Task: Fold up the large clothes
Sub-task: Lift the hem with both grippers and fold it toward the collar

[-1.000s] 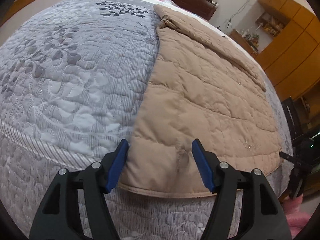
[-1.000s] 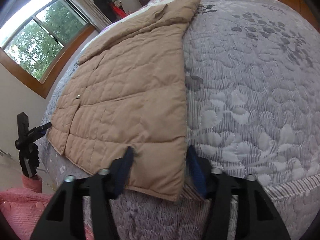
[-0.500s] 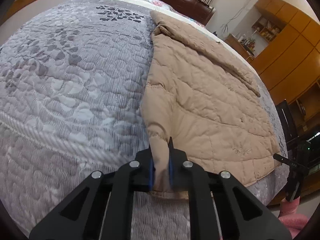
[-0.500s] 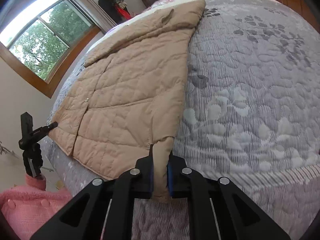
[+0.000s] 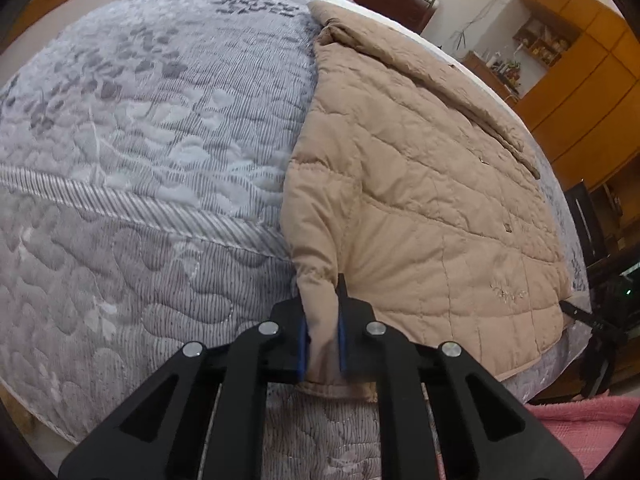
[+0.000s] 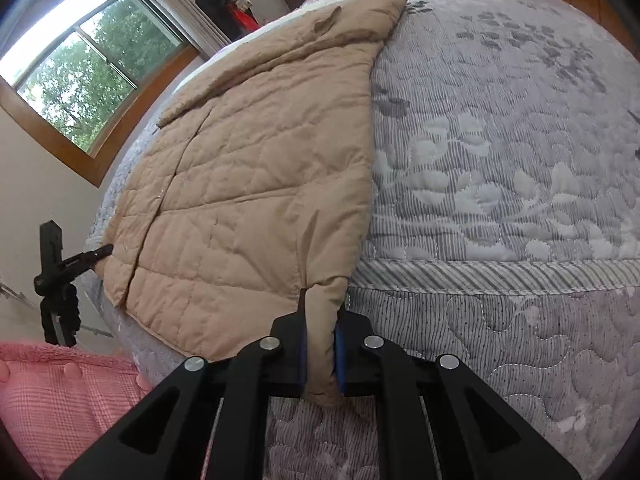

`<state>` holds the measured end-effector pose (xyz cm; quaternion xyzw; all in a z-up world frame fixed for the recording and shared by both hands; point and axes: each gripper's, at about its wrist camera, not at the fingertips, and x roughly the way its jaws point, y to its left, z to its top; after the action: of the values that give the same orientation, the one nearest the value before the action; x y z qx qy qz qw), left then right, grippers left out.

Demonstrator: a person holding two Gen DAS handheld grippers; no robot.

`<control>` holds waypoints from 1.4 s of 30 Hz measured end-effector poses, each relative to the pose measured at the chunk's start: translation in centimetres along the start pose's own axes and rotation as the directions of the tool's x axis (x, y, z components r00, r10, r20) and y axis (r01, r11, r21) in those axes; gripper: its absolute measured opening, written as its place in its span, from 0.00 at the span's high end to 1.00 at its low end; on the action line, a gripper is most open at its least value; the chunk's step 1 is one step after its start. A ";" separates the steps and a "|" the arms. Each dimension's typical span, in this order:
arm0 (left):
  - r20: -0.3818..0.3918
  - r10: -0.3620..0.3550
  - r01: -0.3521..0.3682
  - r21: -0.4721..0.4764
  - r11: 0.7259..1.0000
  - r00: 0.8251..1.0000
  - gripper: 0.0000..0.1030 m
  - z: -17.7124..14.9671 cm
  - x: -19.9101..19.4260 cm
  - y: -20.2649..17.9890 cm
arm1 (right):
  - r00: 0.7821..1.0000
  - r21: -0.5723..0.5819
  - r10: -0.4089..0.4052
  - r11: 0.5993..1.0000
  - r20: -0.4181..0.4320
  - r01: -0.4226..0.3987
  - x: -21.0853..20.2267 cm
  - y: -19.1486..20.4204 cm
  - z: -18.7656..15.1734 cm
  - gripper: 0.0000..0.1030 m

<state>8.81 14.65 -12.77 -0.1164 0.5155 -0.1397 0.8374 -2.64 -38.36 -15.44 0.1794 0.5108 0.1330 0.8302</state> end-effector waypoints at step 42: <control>0.189 -0.048 0.047 0.008 0.999 0.981 0.92 36.0 10.9 -6.5 | 0.997 0.075 0.004 0.997 0.073 -0.009 3.3 -3.4 36.4 0.91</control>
<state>44.98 6.52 -3.76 -0.1402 0.4305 -0.1488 0.8791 31.61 -45.99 -4.52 0.2167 0.4844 0.1098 0.8404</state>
